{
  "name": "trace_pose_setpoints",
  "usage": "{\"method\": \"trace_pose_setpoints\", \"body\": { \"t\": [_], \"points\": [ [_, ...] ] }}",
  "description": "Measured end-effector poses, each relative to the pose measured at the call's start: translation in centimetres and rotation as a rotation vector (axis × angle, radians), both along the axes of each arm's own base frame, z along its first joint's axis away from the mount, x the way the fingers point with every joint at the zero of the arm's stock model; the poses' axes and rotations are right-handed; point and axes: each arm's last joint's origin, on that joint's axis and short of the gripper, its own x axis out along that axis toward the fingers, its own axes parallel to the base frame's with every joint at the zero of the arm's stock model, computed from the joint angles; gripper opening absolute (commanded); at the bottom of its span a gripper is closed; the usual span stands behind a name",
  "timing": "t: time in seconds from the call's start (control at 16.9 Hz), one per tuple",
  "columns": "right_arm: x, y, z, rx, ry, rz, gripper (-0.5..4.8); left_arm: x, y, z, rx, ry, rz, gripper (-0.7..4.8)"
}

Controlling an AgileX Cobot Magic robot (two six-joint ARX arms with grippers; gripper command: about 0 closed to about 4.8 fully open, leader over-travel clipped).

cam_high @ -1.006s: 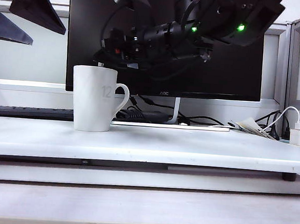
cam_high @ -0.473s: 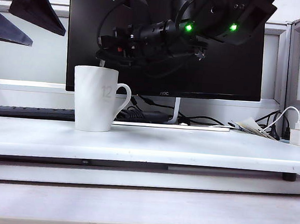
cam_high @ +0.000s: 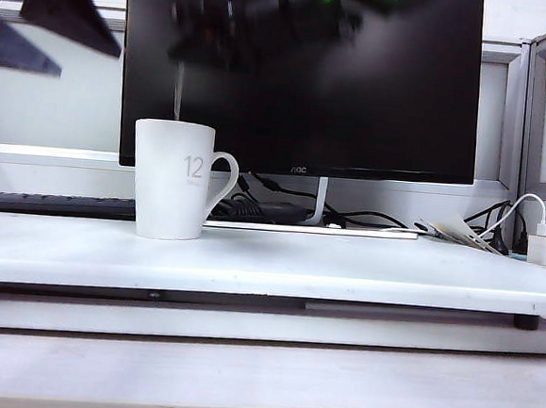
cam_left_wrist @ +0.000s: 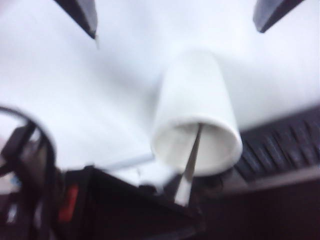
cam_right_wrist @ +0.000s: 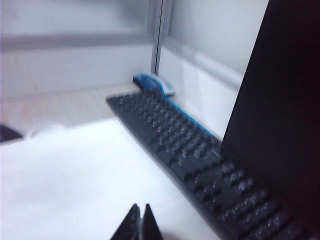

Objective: Pick up a spoon and stir the liquid in the cup.

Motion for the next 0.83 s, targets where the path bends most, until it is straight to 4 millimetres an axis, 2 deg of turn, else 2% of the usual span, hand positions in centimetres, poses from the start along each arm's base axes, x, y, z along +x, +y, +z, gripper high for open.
{"method": "trace_pose_setpoints", "body": {
  "t": [0.24, 0.47, 0.65, 0.83],
  "points": [
    [0.4, 0.0, 2.0, -0.015, 0.071, -0.009, -0.05, 0.4, 0.0, 1.2, -0.038, -0.104, 0.036, 4.12],
    [0.4, 0.0, 1.3, -0.043, 0.133, -0.014, -0.05, 0.7, -0.1, 0.9, -0.031, -0.040, 0.029, 4.12],
    [0.4, 0.4, 0.6, -0.042, 0.165, 0.086, -0.05, 0.6, -0.2, 0.8, -0.031, -0.029, 0.016, 4.12],
    [0.0, 0.4, -0.1, -0.093, 0.229, 0.098, -0.06, 0.6, -0.2, 0.6, -0.025, -0.010, 0.014, 4.12]
  ]
}}
